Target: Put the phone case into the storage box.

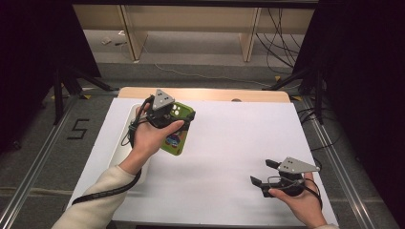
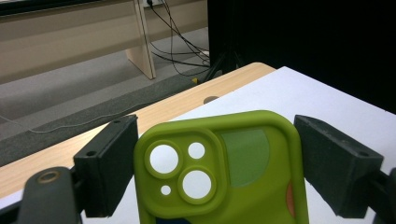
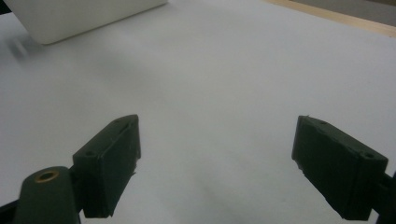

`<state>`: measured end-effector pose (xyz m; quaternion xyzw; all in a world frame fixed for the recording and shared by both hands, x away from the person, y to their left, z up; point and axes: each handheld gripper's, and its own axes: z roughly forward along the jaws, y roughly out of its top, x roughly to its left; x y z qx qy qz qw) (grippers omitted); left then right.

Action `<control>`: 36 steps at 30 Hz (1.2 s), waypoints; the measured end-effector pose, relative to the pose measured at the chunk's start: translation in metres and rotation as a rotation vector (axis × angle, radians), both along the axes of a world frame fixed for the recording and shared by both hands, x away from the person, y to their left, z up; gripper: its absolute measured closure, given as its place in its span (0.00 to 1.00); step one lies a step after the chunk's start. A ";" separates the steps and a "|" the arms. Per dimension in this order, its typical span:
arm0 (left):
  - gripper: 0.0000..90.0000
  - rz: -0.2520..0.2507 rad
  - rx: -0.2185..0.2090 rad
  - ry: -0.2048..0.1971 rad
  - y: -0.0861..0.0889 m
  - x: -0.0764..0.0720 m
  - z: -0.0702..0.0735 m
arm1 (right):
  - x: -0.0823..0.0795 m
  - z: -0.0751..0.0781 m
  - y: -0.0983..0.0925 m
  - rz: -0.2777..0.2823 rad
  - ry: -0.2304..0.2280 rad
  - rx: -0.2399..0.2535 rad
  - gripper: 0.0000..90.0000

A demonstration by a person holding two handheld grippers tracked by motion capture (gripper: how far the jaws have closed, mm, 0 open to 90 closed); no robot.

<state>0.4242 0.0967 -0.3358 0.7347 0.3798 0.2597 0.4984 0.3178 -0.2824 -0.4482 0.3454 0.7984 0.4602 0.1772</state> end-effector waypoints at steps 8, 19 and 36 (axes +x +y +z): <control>0.18 0.010 -0.007 -0.006 0.004 0.001 0.002 | 0.000 0.000 0.000 -0.001 0.000 0.000 0.18; 0.18 0.021 -0.015 -0.009 0.009 0.002 0.004 | 0.000 0.000 0.000 -0.001 0.001 -0.001 0.18; 0.18 0.043 -0.022 -0.020 0.016 0.003 0.008 | 0.001 0.000 0.000 0.001 0.001 -0.001 0.18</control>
